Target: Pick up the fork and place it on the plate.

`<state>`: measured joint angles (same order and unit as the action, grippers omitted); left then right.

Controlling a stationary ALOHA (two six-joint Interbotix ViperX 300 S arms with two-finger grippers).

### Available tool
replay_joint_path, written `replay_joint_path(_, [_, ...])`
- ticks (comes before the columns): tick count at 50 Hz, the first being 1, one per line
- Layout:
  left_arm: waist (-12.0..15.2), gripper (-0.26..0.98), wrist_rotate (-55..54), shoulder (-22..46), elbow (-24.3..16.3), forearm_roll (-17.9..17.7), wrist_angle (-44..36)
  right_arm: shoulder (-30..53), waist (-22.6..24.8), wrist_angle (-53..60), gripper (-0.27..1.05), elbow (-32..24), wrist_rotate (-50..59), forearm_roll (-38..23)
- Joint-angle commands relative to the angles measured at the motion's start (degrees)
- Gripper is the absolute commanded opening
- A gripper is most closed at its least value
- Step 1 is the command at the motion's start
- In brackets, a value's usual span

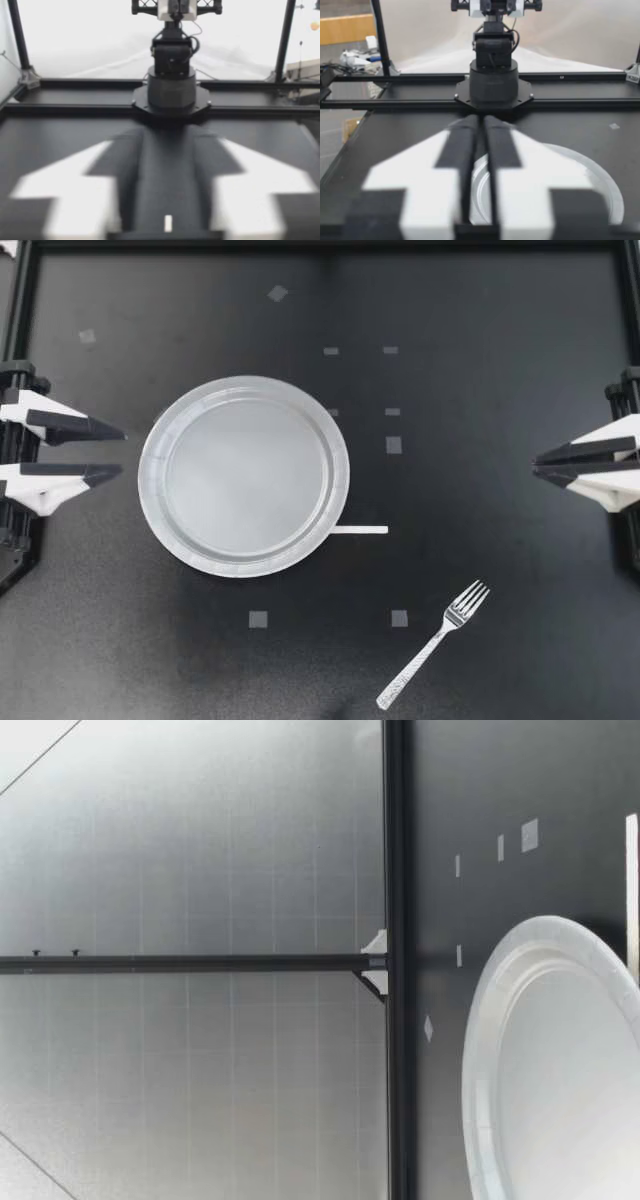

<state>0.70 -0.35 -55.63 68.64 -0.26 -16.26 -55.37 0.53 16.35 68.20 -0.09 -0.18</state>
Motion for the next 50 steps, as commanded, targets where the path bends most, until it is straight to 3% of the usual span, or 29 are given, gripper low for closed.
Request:
replay_joint_path(1, [0.18, 0.16, -0.7, -0.53, -1.67, -0.53, 1.05, 0.09, -0.09, 0.44, 0.07, -1.58, 0.18, 0.0])
replay_joint_path(9, [0.18, 0.04, -3.87, -1.67, -5.01, -4.92, 11.07, -1.85, -0.09, -18.63, -0.04, -7.12, 0.53, 0.09])
replay_joint_path(17, [0.18, 0.04, -7.65, 2.81, -11.51, -5.36, 27.69, 1.14, -0.09, -38.32, -0.04, -15.91, 0.79, 0.09])
replay_joint_path(20, [0.18, 0.04, -8.26, 5.71, -12.83, -5.36, 30.15, 4.48, -0.09, -42.98, -0.04, -18.19, 0.79, 0.18])
replay_joint_path(28, [0.18, 0.04, -8.79, 12.39, -14.06, -5.54, 30.06, 16.0, 0.88, -48.25, -0.04, -21.8, 0.0, 1.67])
replay_joint_path(39, [0.18, 0.04, -9.58, 12.74, -11.95, -6.94, 22.85, 35.95, 12.48, -50.89, 0.02, -26.98, -3.52, 2.81])
replay_joint_path(45, [0.18, 0.04, -11.6, 11.07, -11.16, -7.38, 19.69, 42.54, 15.29, -52.38, 0.18, -29.88, -3.52, 3.87])
replay_joint_path(50, [0.09, 0.04, -12.83, 9.4, -9.49, -7.38, 19.95, 45.79, 15.56, -53.35, 0.43, -30.06, -3.25, 5.62])
